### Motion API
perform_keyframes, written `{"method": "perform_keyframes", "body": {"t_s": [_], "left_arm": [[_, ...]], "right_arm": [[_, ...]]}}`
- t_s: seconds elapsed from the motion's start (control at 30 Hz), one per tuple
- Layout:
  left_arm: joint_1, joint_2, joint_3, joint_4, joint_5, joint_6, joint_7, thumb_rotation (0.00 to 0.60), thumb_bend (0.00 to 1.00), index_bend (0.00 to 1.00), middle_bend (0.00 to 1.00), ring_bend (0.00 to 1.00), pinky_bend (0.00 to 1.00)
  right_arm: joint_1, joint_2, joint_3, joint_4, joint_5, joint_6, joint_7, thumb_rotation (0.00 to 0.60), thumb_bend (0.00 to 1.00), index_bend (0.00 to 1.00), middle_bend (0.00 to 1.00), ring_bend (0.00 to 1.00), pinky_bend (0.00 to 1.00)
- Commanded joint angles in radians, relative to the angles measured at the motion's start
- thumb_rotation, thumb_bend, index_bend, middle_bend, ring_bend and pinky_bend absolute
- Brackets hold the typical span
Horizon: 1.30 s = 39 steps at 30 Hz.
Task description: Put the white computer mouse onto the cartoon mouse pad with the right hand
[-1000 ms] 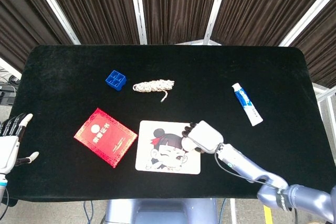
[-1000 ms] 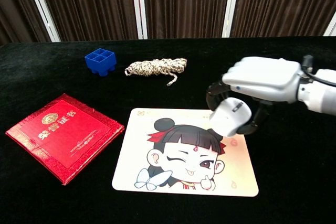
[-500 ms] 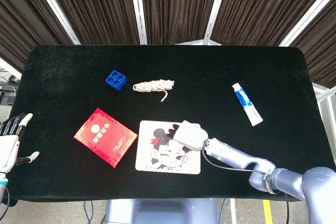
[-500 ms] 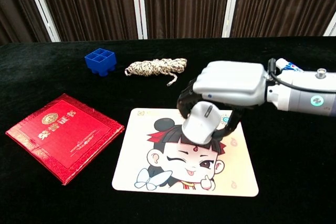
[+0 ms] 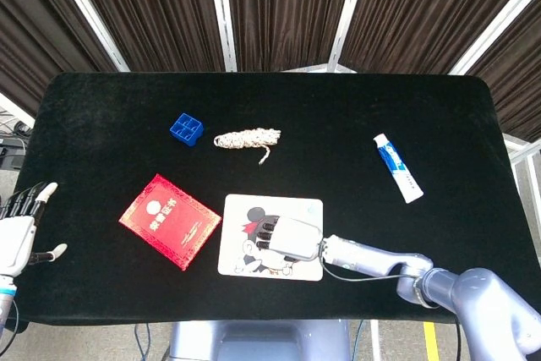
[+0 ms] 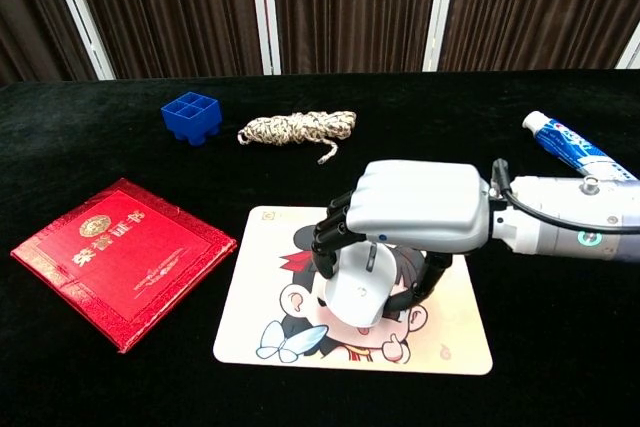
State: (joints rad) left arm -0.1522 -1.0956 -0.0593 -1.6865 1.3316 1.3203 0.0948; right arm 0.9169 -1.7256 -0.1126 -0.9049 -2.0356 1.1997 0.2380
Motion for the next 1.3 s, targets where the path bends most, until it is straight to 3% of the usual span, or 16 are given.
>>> {"method": "perform_keyframes", "body": {"t_s": [0.03,0.17,0.33,0.47,0.87,1.3], "left_arm": [[-0.001,0.0,-0.001,-0.001,-0.001,-0.001,0.002,0.6,0.18,0.0,0.0,0.0,0.0],[-0.002,0.001,-0.001,-0.003,-0.005,-0.002,0.002,0.6,0.18,0.0,0.0,0.0,0.0],[-0.002,0.001,-0.001,-0.005,-0.004,0.0,0.002,0.6,0.18,0.0,0.0,0.0,0.0],[-0.001,0.001,0.0,-0.005,-0.005,0.001,0.0,0.6,0.18,0.0,0.0,0.0,0.0],[-0.003,0.004,0.001,-0.008,-0.006,-0.002,-0.006,0.6,0.18,0.0,0.0,0.0,0.0],[-0.003,0.006,0.003,-0.011,-0.004,0.0,-0.007,0.6,0.18,0.0,0.0,0.0,0.0]], "right_arm": [[-0.012,-0.024,-0.005,0.034,0.002,0.026,-0.021,0.6,0.25,0.66,0.51,0.42,0.57],[-0.028,-0.041,-0.008,0.06,0.014,0.049,-0.028,0.6,0.24,0.65,0.43,0.32,0.47],[-0.036,-0.051,-0.01,0.076,0.031,0.059,-0.05,0.6,0.22,0.53,0.29,0.15,0.26],[-0.041,-0.05,-0.012,0.069,0.043,0.059,-0.067,0.6,0.19,0.47,0.25,0.09,0.13],[-0.06,-0.018,-0.022,0.002,0.072,0.058,-0.137,0.6,0.15,0.31,0.13,0.0,0.04],[-0.101,0.069,-0.021,-0.094,0.11,0.074,-0.225,0.6,0.15,0.3,0.1,0.0,0.0]]}}
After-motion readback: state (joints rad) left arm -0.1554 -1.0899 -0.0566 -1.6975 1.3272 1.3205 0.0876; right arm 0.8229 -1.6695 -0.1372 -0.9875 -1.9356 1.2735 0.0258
